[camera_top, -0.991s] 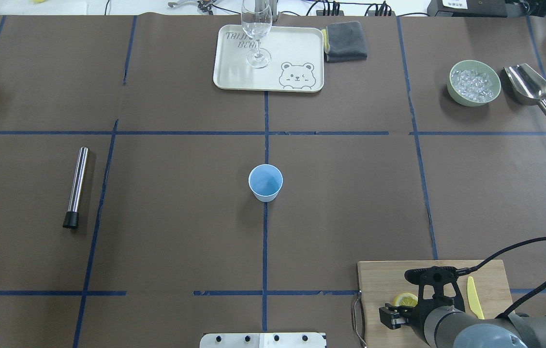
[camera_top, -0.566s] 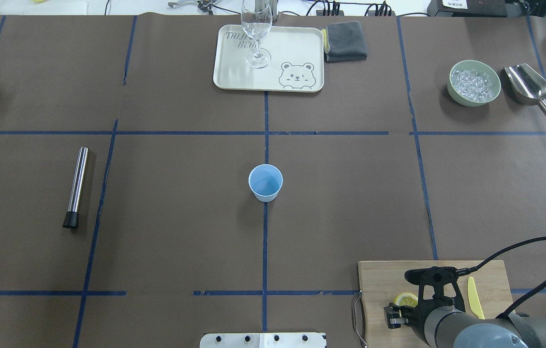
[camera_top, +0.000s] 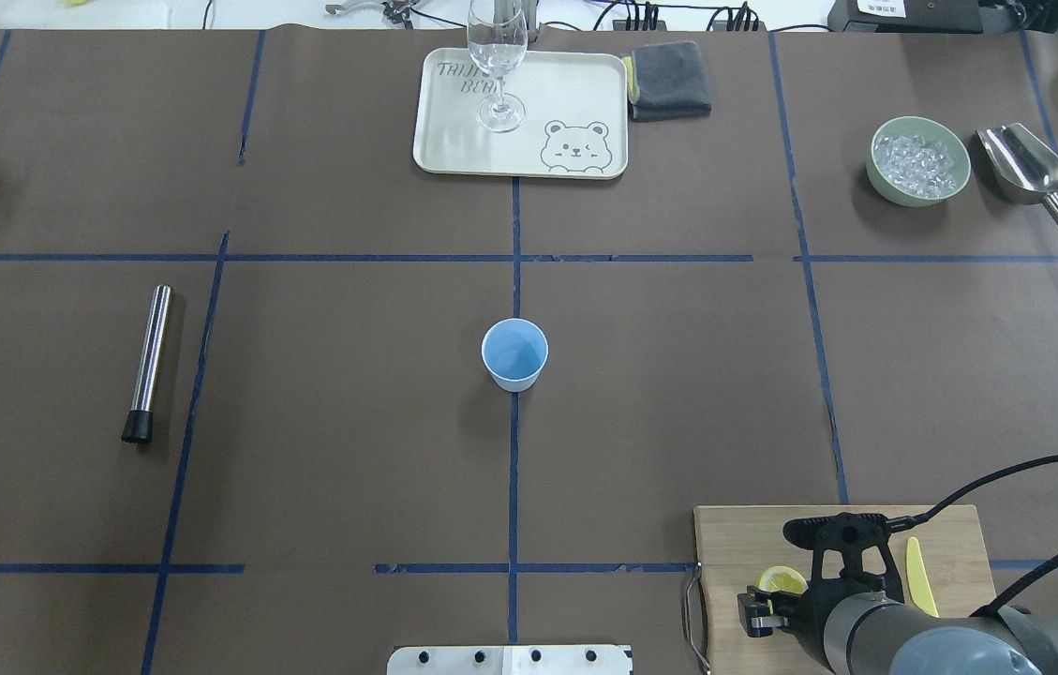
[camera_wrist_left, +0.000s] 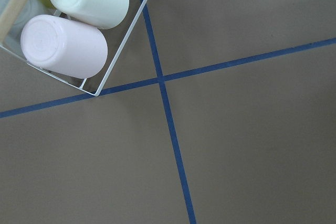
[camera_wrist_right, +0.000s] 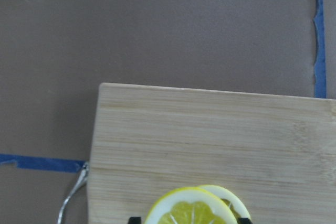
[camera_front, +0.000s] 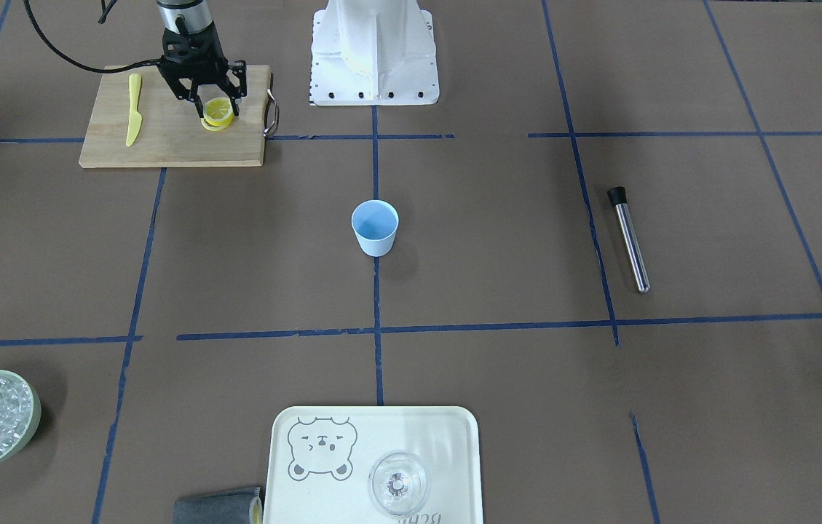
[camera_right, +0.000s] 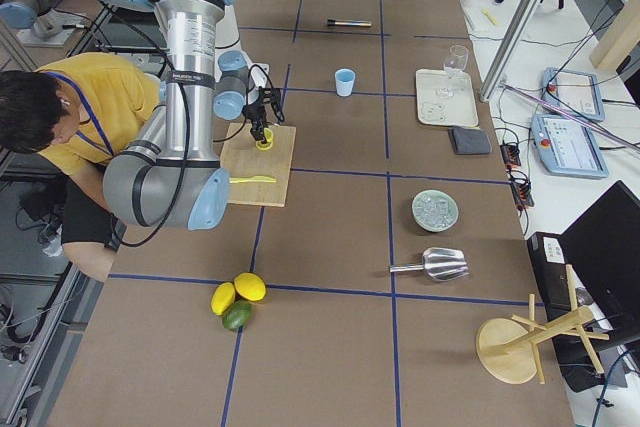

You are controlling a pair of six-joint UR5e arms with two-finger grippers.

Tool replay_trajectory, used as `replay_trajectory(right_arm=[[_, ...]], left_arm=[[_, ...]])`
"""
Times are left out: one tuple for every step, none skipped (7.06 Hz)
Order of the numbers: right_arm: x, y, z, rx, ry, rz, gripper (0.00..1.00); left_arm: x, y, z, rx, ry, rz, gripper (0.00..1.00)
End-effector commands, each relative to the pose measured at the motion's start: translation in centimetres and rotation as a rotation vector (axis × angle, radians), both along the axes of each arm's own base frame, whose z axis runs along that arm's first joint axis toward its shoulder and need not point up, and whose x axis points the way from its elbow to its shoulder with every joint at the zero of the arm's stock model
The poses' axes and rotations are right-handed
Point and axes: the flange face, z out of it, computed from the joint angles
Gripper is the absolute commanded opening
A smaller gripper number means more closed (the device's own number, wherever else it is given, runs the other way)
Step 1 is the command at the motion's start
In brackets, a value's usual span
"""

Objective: Squeeze lemon into cup
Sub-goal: 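Close the right gripper on the lemon slice and lift it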

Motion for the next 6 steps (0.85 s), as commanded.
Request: replay_trajectory(right_arm=[[1.4,-0.5,-3.2,-0.001,-0.039,0.012,0.00],[0.8,-1.0,-5.1,-0.008,-0.045,0.018,0.00],[-0.3,-1.9,-7.4,-0.040,-0.029,0.015,0.00],[-2.4,-3.3,-10.3,-0.058,0.001,0.025,0.00],[-3.8,-5.5,-13.2,-0.058,-0.002,0.059,0.00],[-4.9,-8.6,-16.0,-0.105,-0.004,0.083,0.00]], left_arm=[[0.0,0.0,0.1,-0.002,0.000,0.000,1.00],[0.0,0.0,0.1,-0.002,0.000,0.000,1.00],[0.0,0.0,0.3,-0.005,-0.001,0.000,1.00],[0.0,0.0,0.3,-0.007,0.000,0.000,1.00],[0.0,0.0,0.4,-0.008,0.000,0.000,1.00],[0.0,0.0,0.6,-0.011,0.000,0.000,1.00]])
